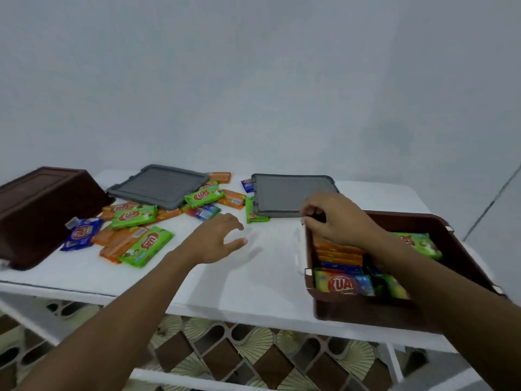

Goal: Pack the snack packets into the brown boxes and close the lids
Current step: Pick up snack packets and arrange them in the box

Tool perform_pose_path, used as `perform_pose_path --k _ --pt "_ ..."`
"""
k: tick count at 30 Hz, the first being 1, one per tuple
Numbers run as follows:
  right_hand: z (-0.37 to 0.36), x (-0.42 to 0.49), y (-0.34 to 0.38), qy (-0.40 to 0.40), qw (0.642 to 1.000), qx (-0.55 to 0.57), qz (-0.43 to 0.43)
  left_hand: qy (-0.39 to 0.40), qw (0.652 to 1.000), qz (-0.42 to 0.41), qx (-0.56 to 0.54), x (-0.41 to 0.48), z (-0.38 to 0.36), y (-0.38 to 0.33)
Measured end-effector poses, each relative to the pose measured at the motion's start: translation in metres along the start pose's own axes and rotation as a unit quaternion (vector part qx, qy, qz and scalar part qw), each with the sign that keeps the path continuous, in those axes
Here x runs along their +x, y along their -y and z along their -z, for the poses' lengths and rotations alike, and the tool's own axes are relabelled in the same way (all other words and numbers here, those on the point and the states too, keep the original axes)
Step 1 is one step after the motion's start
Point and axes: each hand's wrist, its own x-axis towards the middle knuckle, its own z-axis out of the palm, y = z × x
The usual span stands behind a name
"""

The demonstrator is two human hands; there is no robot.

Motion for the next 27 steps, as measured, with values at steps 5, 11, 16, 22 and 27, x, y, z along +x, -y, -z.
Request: perform_pose_path --k 5,11,16,22,27 --pt "-0.057 0.057 0.059 0.131 0.991 -0.012 0.015 -0.007 0.999 0.030 0.039 -0.042 0.008 0.097" --pt "-0.136 0.101 0.110 0.276 0.960 -0.013 -0.047 -0.038 0.971 0.222 0.078 -0.080 0.004 0.198" --pt "-0.193 0.102 0.136 0.221 0.970 0.011 -0.101 -0.036 0.964 0.260 0.052 -0.093 -0.011 0.222" --pt "-0.220 0.081 0.156 0.097 0.989 0.001 -0.107 -0.059 0.975 0.206 0.061 -0.097 -0.019 0.205" --pt "-0.228 0.065 0.150 0.105 0.994 -0.018 -0.037 -0.034 0.985 0.155 0.068 -0.096 -0.031 0.174"
